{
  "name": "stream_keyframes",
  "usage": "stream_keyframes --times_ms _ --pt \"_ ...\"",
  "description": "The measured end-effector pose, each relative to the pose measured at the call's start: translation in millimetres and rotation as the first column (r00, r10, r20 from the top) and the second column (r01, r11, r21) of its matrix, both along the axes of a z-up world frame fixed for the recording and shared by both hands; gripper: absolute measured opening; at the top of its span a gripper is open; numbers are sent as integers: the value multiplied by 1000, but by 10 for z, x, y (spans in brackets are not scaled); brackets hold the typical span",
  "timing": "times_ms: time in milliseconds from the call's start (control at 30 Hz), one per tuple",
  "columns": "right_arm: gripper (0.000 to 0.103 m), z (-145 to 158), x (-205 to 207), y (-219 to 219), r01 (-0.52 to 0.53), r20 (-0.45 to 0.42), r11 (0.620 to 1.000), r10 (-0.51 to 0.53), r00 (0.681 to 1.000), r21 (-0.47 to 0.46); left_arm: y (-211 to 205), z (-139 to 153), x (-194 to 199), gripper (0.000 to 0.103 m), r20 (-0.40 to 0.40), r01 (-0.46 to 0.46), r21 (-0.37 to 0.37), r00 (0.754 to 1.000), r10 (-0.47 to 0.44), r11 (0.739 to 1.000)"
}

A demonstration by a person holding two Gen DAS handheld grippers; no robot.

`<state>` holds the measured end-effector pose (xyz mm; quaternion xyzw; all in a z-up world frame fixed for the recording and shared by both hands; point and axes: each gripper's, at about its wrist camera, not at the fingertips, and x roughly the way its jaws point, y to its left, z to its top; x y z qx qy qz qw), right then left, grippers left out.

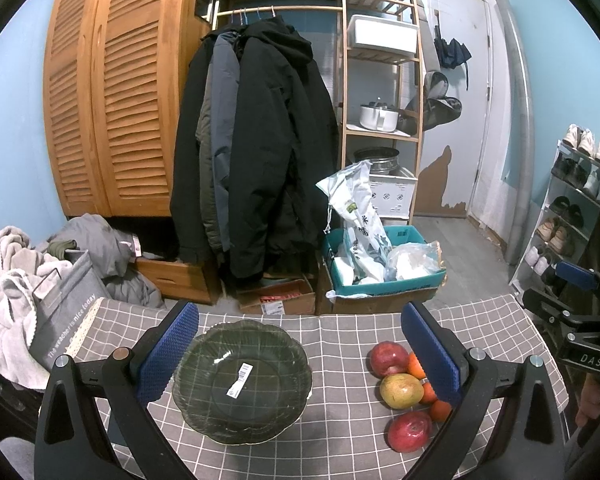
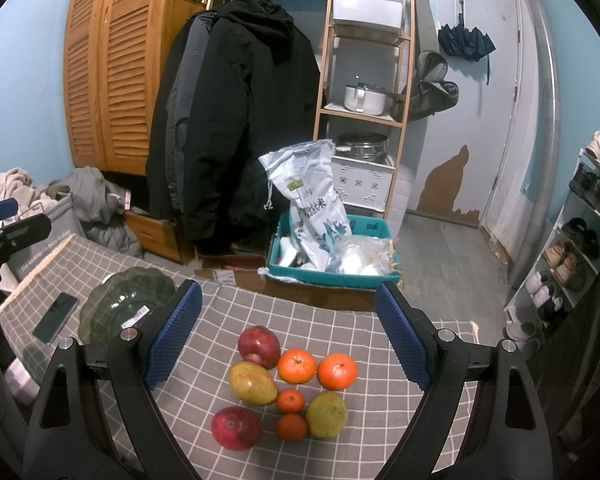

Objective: Organize fruits

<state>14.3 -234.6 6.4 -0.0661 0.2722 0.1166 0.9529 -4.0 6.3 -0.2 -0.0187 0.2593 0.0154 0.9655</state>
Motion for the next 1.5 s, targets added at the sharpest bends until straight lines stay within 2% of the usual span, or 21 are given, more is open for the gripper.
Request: stream_keyframes --times_ms 533,667,733,1000,1200,1500 --pt "87 -18 -18 10 6 -7 1000 -6 1000 -2 -57 -36 42 102 -27 13 5 1000 -12 1000" --pt "87 -64 46 -76 18 -20 1000 -18 1000 -1 -103 -78 81 102 -42 21 7 999 -20 1000" --pt "87 4 74 -134 24 -27 1000 -24 999 -1 -129 -107 110 102 -49 26 8 998 -25 1000" --pt "87 -174 139 -228 50 -83 999 -51 995 -13 -223 -354 252 102 -139 74 -24 987 -77 997" --pt "87 -353 206 -339 84 -150 996 -86 985 -19 -359 -559 341 102 -204 107 -19 973 -109 994" --pt "87 -668 279 -543 135 -248 990 -142 958 -46 -541 -851 457 102 -313 146 -27 938 -147 989"
